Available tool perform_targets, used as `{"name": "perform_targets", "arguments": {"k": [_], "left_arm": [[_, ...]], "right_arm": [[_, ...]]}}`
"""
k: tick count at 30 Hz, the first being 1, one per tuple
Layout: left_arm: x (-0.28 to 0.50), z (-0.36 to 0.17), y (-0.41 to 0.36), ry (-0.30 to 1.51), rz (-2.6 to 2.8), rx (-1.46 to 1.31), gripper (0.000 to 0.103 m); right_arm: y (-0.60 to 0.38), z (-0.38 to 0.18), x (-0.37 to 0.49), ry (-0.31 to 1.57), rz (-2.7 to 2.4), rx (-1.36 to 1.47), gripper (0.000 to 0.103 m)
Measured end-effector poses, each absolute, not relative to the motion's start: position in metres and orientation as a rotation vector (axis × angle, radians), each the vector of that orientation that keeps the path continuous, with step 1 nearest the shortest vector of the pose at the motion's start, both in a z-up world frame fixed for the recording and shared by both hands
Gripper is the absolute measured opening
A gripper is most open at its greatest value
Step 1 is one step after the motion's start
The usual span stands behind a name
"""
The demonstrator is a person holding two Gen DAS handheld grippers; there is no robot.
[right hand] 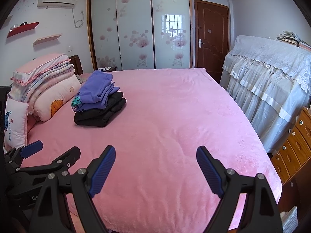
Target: Fold large clothes
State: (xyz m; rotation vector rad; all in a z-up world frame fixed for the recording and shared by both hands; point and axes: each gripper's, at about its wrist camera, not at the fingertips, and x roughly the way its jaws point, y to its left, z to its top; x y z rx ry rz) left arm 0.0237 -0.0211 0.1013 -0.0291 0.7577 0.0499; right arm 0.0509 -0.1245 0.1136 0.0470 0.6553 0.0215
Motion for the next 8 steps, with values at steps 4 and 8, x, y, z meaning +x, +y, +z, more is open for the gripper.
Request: {"name": "perform_targets", "arguments": {"k": [4,8], "left_arm": [[0.0241,0.1010,-0.0219,0.760,0.046,-0.021,0.102],[0.0220,0.1018,-0.0231,0.755,0.045,-0.015,0.102]], "right_arm": [[-0.1252,0.1142,0.0511,0.652,0.021,0.049,0.086],[-0.1243,0.1152,0.0496,0.641,0.016,0.053,0.086]]}}
